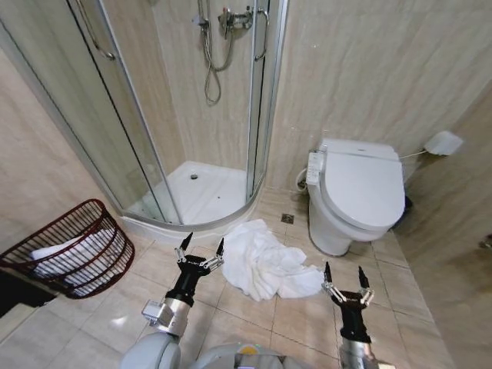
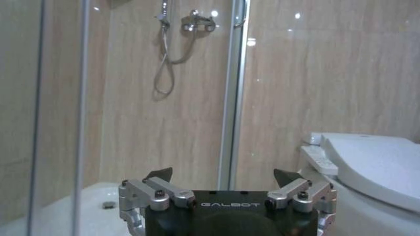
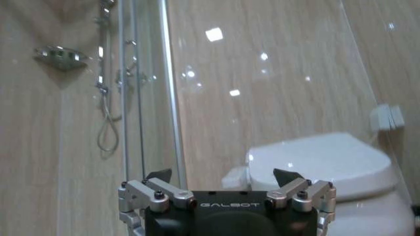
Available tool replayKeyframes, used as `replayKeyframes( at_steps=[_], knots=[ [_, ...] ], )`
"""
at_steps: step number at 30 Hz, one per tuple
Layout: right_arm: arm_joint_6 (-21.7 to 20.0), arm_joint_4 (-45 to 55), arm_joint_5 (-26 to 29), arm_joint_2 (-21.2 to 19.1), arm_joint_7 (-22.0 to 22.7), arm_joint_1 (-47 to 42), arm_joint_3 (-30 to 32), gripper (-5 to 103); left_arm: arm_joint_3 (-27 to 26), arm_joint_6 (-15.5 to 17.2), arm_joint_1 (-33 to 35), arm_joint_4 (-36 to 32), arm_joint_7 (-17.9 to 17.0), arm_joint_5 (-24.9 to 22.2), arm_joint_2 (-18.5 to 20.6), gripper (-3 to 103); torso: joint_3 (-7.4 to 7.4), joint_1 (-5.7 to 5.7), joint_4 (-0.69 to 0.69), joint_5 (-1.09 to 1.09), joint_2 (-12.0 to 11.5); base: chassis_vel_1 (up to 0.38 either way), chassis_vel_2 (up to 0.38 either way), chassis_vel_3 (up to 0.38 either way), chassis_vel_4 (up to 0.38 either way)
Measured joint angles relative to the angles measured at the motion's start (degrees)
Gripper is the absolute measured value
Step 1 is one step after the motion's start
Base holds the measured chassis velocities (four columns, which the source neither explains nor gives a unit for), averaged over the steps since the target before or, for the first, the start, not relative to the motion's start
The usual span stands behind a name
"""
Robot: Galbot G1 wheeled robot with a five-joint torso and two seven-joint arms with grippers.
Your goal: Discard the used towel into the hamper.
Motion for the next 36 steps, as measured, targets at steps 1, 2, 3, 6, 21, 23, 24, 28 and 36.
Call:
replayKeyframes(
  at_steps=[1, 2, 3, 6, 21, 23, 24, 28, 36],
  knots=[
    [-1.8, -0.1, 0.0, 0.0, 1.2, 1.1, -0.2, 100, 0.0, 0.0, 0.0, 0.0, 0.0, 0.0, 0.0, 100, -0.22, -0.08, 0.01, 0.0, -0.3, 0.06, 0.042, 0.057, 0.052],
    [-3.7, -0.3, 0.0, 0.0, 2.4, 2.5, -0.3, 100, 0.0, 0.0, 0.0, 0.0, 0.0, 0.0, 0.0, 100, -0.44, -0.16, -0.01, 0.0, -0.6, 0.057, 0.061, 0.057, 0.052],
    [-3.7, -0.3, 0.0, 0.0, 2.4, 2.5, -0.3, 100, 0.0, 0.0, 0.0, 0.0, 0.0, 0.0, 0.0, 100, -0.44, -0.16, -0.01, 0.0, -0.6, 0.057, 0.061, 0.057, 0.052],
    [-11.7, -1.1, 0.0, -0.6, 5.8, 7.8, -0.6, 100, 0.0, 0.0, 0.0, 0.0, 0.0, 0.0, 0.0, 100, -1.06, -0.37, 0.01, 0.0, -1.5, 0.048, 0.056, 0.049, 0.052],
    [-28.6, -16.9, 2.2, -8.1, 10.6, 24.6, -7.9, 100, 0.0, 0.0, 0.0, 0.0, 0.0, 0.0, 0.0, 100, -3.72, -1.01, -0.01, -0.01, -4.9, 0.032, 0.035, 0.03, 0.029],
    [-28.7, -18.5, 1.6, -7.9, 10.7, 25.7, -8.8, 100, 0.0, 0.0, 0.0, 0.0, 0.0, 0.0, 0.0, 100, -3.97, -1.01, -0.01, -0.02, -5.1, 0.0, 0.0, 0.0, 0.0],
    [-28.8, -20.3, 0.8, -7.5, 10.7, 26.9, -9.5, 100, 0.0, 0.0, 0.0, 0.0, 0.0, 0.0, 0.0, 100, -4.19, -1.01, 0.0, 0.01, -5.4, 0.0, 0.0, 0.0, 0.0],
    [-28.7, -27.8, -3.0, -6.0, 10.7, 31.0, -11.4, 100, 0.0, 0.0, 0.0, 0.0, 0.0, 0.0, 0.0, 100, -4.81, -1.02, 0.02, 0.01, -6.1, 0.0, 0.0, 0.0, 0.0],
    [-27.3, -46.9, -6.3, -5.0, 10.3, 40.7, -11.1, 100, 0.0, 0.0, 0.0, 0.0, 0.0, 0.0, 0.0, 100, -4.97, -1.03, 0.0, -0.02, -6.4, 0.0, 0.0, 0.0, 0.0]
  ],
)
